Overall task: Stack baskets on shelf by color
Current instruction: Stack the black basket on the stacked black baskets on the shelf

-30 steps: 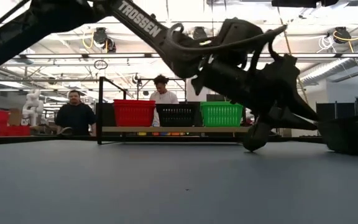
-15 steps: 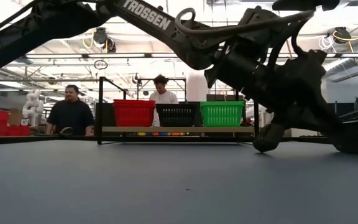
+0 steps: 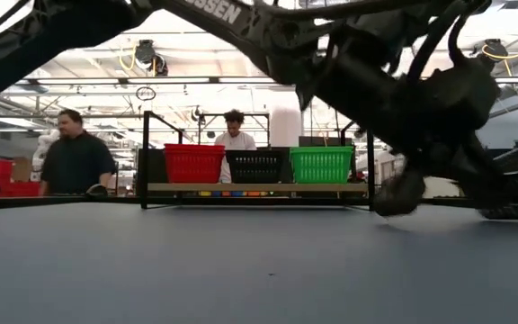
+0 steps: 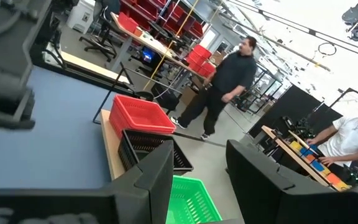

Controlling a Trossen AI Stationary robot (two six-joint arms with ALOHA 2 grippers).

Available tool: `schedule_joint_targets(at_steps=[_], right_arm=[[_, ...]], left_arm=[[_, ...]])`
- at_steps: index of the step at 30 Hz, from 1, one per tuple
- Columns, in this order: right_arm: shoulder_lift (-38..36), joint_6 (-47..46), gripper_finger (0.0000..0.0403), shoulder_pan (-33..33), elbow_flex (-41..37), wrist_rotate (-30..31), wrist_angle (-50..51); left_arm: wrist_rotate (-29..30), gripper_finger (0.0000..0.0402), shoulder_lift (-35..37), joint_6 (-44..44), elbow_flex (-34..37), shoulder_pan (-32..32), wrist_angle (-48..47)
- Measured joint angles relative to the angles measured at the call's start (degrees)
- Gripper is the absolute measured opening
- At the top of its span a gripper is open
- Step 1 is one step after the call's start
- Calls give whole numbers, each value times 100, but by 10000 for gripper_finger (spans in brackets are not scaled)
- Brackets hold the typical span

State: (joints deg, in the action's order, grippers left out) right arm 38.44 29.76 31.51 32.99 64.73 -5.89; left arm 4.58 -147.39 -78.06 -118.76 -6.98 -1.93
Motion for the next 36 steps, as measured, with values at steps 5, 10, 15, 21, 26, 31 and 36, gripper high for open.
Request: schedule_joint_targets(at_steps=[5, 10, 15, 21, 26, 31, 36], right_arm=[[0, -59, 141, 0, 0, -2, 0], [0, -61, 141, 0, 0, -3, -1], [0, -172, 141, 0, 0, -7, -17], [0, -171, 141, -2, -1, -26, -231], [0, 51, 141, -2, 0, -27, -464], [-2, 249, 141, -2, 0, -29, -679], [0, 263, 141, -2, 0, -36, -678]], left_arm=[[785, 21, 470, 822, 2, -77, -819], [980, 9, 1007, 2491, 0, -163, -1763], [1000, 18, 1504, 3914, -2, -256, -2477], [1049, 9, 1930, 5076, -2, -403, -3247], [1135, 15, 2243, 5779, -2, -504, -4066], [1494, 9, 2500, 6210, -2, -636, -4830], [1825, 14, 2724, 6516, -2, -765, -5548]])
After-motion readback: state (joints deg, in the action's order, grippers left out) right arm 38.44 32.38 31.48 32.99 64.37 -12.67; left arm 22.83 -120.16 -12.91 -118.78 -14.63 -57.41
